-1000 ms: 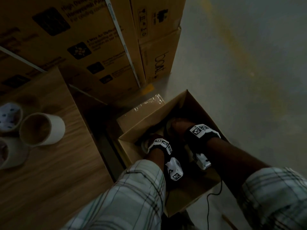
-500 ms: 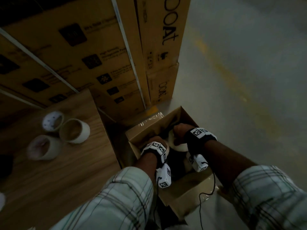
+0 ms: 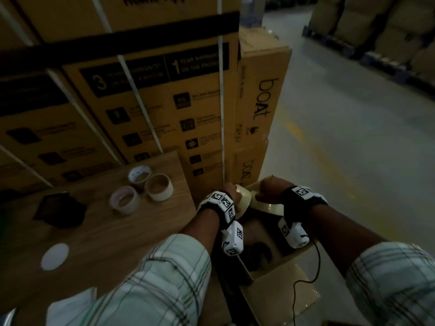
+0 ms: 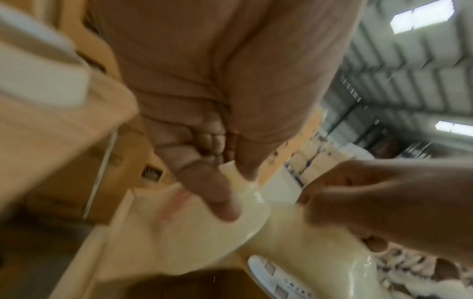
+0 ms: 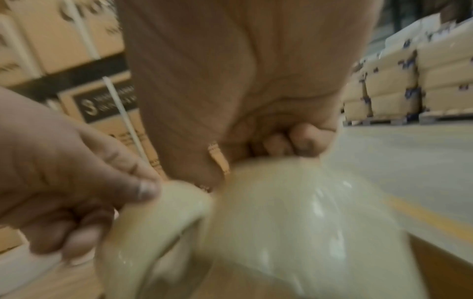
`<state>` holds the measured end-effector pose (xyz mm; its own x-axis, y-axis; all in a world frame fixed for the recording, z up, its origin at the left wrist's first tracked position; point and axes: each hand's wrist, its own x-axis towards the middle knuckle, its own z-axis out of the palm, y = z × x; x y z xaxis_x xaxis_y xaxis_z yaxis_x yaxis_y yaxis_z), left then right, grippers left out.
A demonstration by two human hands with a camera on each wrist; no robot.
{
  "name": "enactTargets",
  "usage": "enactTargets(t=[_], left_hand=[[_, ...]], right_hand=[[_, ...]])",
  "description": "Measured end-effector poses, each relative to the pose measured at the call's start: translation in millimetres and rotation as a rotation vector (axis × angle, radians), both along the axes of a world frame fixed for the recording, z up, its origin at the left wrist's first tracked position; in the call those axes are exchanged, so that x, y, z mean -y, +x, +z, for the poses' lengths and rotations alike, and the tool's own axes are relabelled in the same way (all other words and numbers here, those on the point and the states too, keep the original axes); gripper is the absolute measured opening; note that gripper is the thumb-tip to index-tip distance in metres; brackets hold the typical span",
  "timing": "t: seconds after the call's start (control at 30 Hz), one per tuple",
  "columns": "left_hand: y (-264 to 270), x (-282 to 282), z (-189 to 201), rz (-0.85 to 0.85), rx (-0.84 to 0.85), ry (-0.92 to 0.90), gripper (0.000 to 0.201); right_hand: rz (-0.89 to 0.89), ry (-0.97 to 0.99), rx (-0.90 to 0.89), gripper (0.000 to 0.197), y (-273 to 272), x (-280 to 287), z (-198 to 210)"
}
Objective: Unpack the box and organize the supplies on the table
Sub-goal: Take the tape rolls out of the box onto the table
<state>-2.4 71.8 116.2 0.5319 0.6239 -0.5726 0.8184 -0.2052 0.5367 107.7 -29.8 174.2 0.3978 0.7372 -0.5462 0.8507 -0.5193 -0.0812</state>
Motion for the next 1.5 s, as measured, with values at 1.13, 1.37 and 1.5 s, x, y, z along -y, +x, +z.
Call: enactTargets(t=[1.13, 1.37, 1.5], left_hand=[[-128, 71, 70, 0.274, 0.267, 0.225, 0.043], [-81, 93, 28, 0.385, 0.266, 0.111, 0.037], [-90, 118, 55, 0.400, 0.336, 0.036, 0.033]], right_hand=[[-0.002, 0.345, 0.162, 0.034, -130, 61, 64], [0.037, 0.332, 0.130, 0.035, -89, 81, 43], [0.059, 0.353, 0.092, 0.032, -90, 95, 34]])
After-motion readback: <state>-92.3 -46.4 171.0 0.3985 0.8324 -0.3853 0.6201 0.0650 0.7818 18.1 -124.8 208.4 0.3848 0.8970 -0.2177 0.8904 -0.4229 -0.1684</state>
